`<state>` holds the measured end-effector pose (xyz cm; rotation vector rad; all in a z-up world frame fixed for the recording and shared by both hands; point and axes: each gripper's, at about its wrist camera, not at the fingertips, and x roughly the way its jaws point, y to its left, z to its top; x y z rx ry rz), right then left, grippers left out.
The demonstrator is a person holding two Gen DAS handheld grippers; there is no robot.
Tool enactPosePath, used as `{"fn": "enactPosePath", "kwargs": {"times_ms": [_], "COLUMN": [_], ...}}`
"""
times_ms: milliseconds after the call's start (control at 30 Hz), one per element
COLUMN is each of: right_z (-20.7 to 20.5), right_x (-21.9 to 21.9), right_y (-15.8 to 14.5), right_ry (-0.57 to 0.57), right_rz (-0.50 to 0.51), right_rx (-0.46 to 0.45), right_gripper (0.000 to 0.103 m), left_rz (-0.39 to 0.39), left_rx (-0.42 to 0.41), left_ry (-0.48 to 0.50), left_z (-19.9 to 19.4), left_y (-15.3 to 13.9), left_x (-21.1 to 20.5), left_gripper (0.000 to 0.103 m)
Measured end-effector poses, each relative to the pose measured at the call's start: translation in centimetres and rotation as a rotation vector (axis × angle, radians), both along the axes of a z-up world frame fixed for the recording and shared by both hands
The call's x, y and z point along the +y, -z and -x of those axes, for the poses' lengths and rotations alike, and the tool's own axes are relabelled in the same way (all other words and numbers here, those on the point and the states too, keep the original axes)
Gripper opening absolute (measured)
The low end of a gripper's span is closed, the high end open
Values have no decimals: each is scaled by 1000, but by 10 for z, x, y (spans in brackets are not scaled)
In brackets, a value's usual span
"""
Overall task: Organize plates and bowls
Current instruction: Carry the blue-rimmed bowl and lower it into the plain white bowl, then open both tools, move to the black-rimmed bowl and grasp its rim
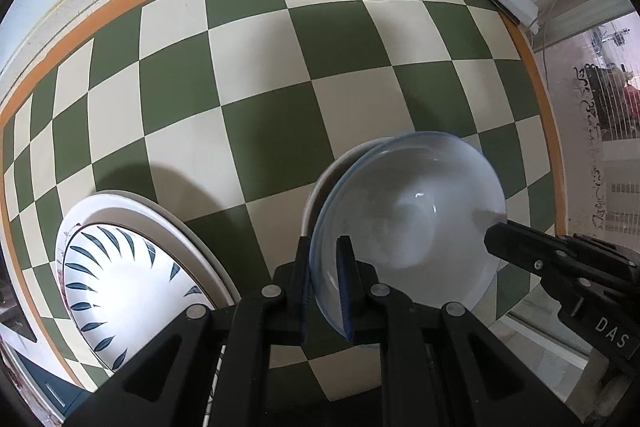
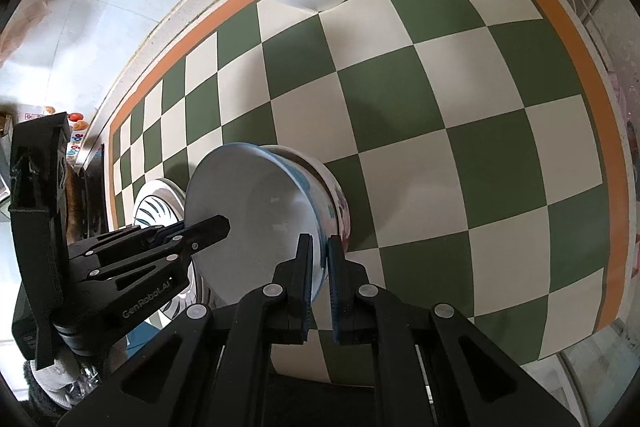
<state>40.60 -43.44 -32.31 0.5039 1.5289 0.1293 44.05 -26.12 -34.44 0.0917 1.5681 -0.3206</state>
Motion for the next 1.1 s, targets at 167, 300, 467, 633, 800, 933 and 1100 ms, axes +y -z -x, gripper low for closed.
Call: {"fn": "enactPosePath", "kwargs": {"times_ms": [167,300,467,633,800,933,1100], "right_z": [-4,-5,-6,-11,-33,-62,-119], "right_x": [2,4,2,-8,-31,-48,-65], "right_y": [6,9,9,-2,-27,-39,-41], "right_ry": [-11,-17,-13,2,39,63,94], "right_rz": [-5,-1,-13,-29,-50,-80,-65], "right_rx": [24,37,47,23,-29,-71,-114], "right_gripper": [10,12,12,12,21,48,51], "left_rz": [-21,-53,-41,-7,90,146,159], "left_rx": [-10,-25,-18,-63,-122,-124,-117], "left_ry": [1,16,3,-22,-99,-168,-211], "left_z": [-1,1,0,1,-26,-76,-147], "left_y": [1,4,3,-25,-63,-69,-58], "left_x": [-2,-5,-2,9,19,17,3], "left_gripper": [10,11,11,11,31,34,34]}}
